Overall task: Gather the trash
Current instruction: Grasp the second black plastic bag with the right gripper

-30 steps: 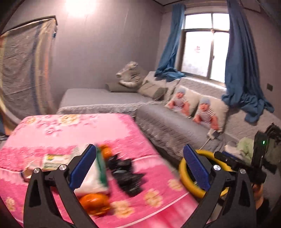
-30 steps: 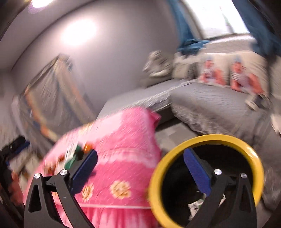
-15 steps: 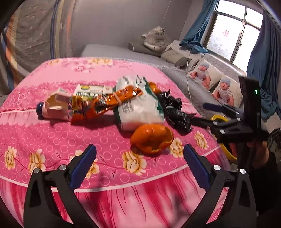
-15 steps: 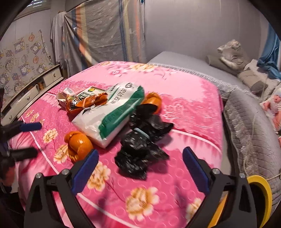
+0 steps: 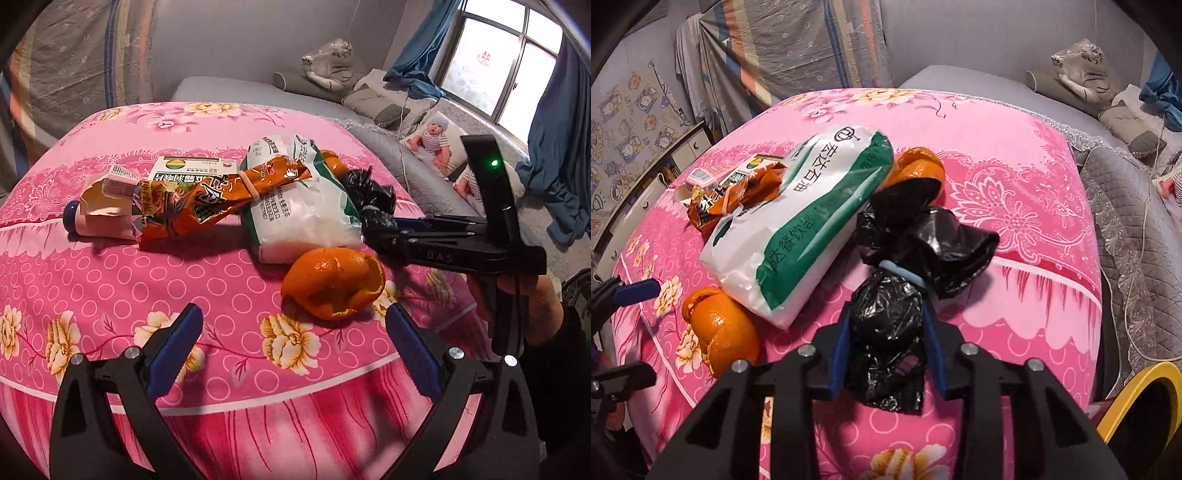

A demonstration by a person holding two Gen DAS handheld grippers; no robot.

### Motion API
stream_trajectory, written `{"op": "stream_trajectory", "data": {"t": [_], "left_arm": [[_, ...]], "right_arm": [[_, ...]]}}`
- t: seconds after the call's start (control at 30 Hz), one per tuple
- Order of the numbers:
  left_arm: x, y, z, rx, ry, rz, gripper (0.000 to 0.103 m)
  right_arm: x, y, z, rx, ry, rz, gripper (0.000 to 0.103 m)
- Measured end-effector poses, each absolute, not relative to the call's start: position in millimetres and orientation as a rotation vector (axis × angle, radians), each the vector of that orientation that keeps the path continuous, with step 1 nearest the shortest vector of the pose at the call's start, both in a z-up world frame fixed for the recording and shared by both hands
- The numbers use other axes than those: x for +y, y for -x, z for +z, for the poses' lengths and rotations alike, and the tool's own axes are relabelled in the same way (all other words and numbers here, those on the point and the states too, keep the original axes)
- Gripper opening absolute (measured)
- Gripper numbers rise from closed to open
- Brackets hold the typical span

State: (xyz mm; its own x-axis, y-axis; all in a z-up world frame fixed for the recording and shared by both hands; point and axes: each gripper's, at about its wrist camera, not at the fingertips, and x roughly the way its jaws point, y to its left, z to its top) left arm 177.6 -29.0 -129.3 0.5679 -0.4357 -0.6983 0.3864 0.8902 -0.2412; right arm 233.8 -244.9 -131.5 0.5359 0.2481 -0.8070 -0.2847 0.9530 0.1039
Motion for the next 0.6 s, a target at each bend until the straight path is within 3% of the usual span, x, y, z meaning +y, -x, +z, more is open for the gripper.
{"op": "stream_trajectory", "data": {"t": [0.6], "left_arm": [[-79.0, -198.2, -136.0, 0.872, -0.039, -0.469, 0.094]], "right_arm": [[-285.9, -166.9, -81.4, 0.782, -0.163, 0.382, 0.029]]}}
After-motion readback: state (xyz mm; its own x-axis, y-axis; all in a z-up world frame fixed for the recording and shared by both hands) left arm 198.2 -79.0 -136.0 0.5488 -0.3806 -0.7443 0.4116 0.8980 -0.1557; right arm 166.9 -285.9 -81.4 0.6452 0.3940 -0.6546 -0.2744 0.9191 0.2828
